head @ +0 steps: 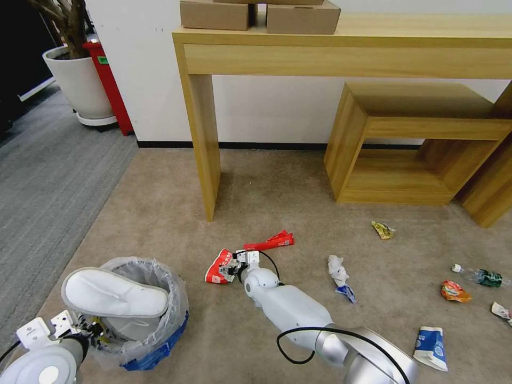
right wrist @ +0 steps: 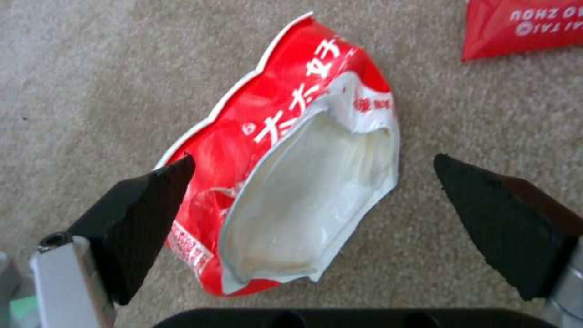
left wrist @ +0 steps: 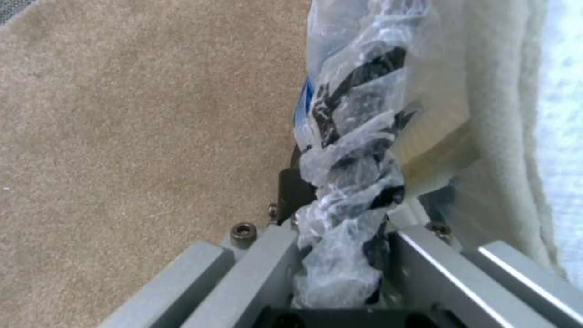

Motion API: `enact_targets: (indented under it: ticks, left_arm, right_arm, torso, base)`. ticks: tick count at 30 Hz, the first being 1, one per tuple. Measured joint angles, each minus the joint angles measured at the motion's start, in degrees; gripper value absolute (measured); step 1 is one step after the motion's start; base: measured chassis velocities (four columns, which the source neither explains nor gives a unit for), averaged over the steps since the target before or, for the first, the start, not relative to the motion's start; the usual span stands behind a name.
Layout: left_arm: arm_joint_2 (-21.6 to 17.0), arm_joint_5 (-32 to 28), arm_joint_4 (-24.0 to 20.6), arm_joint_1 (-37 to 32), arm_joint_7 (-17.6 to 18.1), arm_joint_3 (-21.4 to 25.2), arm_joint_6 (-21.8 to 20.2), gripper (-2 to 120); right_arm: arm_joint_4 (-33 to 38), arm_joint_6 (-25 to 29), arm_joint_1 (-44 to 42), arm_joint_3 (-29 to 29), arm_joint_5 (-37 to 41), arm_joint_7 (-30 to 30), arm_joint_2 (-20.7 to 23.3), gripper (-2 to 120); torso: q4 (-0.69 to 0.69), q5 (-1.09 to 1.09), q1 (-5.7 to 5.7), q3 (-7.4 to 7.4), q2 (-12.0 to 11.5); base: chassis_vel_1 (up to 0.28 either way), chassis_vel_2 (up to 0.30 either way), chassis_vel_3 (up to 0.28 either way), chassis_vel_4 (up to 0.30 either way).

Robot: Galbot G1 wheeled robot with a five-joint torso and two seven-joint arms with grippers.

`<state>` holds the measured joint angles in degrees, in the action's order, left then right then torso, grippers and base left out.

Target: Pick up the trash bin and place the garbage on the floor into it.

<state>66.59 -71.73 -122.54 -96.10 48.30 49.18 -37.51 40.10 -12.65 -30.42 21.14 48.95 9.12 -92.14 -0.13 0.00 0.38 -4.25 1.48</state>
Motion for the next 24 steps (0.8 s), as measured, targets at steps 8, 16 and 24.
enact_targets:
  ticks: [8, 16, 24]
  left_arm:
    - [0.07, 0.31, 0.1, 0.02, -0.26, -0.22, -0.01, 0]
    - [0.09, 0.32, 0.17, 0.09, -0.33, -0.32, -0.04, 0]
    - [0.43, 0.67, 0.19, 0.04, -0.49, -0.56, -0.06, 0]
  right_arm:
    - [0.35, -0.23, -0.38, 0.34, 0.07, -0.24, 0.0, 100]
    - [0.38, -0.48, -0.7, 0.92, 0.07, -0.43, 0.0, 95]
    - [0.64, -0.48, -1.0, 1.16, 0.0, -0.29, 0.0, 74]
  torso:
    - [0.0, 0.0, 0.0, 0.0, 0.0]
    - [0.0, 0.0, 0.0, 0.0, 0.0]
    - [0.0, 0.0, 0.0, 0.0, 0.0]
  base:
    - [0.0, 0.0, 0.0, 0.0]
    - [0.0, 0.0, 0.0, 0.0]
    - [0.0, 0.0, 0.0, 0.0]
